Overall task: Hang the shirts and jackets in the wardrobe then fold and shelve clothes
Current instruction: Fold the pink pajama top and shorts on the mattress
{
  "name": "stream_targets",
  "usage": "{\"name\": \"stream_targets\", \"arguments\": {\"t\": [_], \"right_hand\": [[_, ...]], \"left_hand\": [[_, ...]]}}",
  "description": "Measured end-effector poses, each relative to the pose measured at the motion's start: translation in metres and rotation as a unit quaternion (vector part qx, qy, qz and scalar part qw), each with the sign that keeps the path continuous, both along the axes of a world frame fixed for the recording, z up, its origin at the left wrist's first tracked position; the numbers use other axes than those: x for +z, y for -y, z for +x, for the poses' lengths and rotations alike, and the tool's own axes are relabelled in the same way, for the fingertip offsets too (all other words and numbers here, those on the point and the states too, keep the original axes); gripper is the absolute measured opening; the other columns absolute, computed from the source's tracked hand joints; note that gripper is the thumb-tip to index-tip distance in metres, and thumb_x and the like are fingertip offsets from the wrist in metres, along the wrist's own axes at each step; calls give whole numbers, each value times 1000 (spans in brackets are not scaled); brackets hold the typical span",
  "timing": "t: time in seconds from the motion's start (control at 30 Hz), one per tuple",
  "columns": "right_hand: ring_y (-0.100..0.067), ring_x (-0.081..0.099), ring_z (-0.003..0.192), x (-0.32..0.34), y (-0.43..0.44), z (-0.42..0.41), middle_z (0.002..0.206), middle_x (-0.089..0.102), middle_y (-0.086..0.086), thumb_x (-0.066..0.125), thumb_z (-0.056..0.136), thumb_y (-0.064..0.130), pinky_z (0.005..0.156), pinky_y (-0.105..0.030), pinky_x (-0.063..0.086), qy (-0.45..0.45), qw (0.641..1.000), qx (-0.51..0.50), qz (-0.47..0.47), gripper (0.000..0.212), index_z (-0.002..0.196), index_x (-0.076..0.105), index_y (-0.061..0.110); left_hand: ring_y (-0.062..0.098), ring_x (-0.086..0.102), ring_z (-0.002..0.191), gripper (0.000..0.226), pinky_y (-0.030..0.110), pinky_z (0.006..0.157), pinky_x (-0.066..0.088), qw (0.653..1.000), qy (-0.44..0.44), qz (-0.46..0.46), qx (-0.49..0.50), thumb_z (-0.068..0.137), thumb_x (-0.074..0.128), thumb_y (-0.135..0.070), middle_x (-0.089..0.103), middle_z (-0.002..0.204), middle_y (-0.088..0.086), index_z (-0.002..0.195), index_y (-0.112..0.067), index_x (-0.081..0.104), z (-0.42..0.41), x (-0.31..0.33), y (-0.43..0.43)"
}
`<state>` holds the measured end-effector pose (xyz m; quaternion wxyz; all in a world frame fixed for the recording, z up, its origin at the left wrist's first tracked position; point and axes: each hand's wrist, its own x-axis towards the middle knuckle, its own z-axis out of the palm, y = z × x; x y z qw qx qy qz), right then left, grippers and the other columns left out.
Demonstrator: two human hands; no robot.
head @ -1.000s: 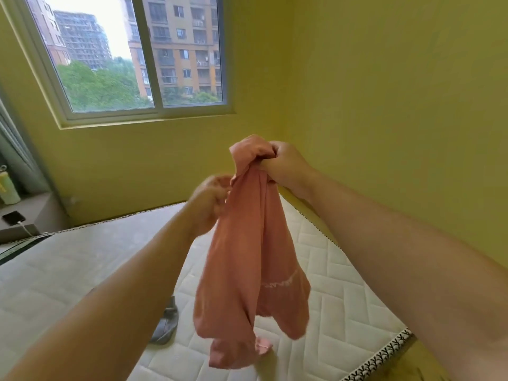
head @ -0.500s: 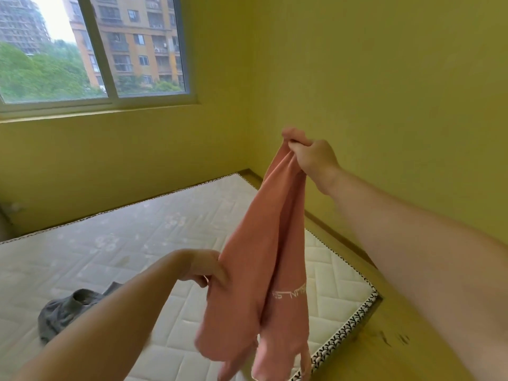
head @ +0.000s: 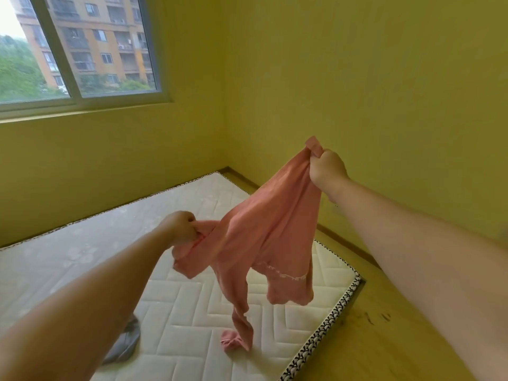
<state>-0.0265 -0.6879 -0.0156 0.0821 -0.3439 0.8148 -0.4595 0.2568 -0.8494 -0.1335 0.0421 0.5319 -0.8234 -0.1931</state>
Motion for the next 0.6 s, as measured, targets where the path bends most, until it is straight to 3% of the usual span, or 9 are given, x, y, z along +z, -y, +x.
{"name": "stream_targets", "arguments": {"t": [0.1, 0.23, 0.33, 0.4, 0.47, 0.53, 0.6], "right_hand": [[-14, 53, 75, -1, 1, 8, 81, 55, 6, 36, 103, 27, 57, -26, 35, 19, 998, 39, -35, 24, 100, 58, 18], [-7, 47, 61, 15, 12, 32, 70, 52, 10, 42, 101, 24, 55, -24, 34, -14, 992, 98, -73, 25, 80, 56, 25], [-6, 42, 54, 27, 18, 50, 62, 48, 12, 46, 101, 26, 51, -23, 31, -56, 985, 139, -82, 31, 71, 51, 24], [-6, 41, 55, 32, 21, 59, 61, 46, 13, 47, 101, 27, 54, -24, 31, -70, 981, 161, -86, 33, 69, 48, 25], [-6, 41, 56, 35, 21, 65, 62, 45, 13, 48, 101, 26, 57, -24, 31, -77, 977, 177, -96, 34, 67, 45, 26], [-6, 41, 58, 38, 21, 68, 64, 45, 13, 48, 101, 25, 59, -24, 32, -75, 974, 186, -107, 34, 68, 45, 26], [-7, 41, 60, 40, 20, 71, 66, 46, 12, 49, 102, 24, 60, -24, 33, -64, 972, 197, -116, 32, 70, 47, 25]], "left_hand": [[23, 63, 85, 16, 31, 57, 46, 972, -200, 70, 98, 80, 69, -11, 65, 93, 7, 93, -16, 61, -1, -5, 4], [34, 63, 102, 57, 36, 69, 53, 876, -380, 225, 196, 77, 69, 7, 61, 115, 22, 131, -3, 54, -9, -18, 5], [38, 63, 108, 62, 43, 80, 57, 881, -350, 203, 247, 77, 75, -12, 62, 122, 24, 132, 6, 51, -19, -33, -6], [37, 60, 109, 82, 45, 77, 54, 898, -294, 168, 282, 81, 78, -38, 59, 120, 17, 138, 4, 37, -24, -39, -21], [40, 57, 120, 101, 46, 84, 52, 925, -213, 171, 265, 85, 69, -59, 54, 133, 21, 147, 4, 22, -29, -47, -38], [46, 50, 129, 102, 53, 89, 51, 926, -123, 262, 240, 88, 47, -75, 42, 149, 24, 152, 0, 22, -30, -62, -52], [53, 54, 122, 100, 58, 80, 55, 861, -108, 422, 261, 88, 34, -81, 41, 148, 30, 150, -3, 30, -30, -79, -63]]}}
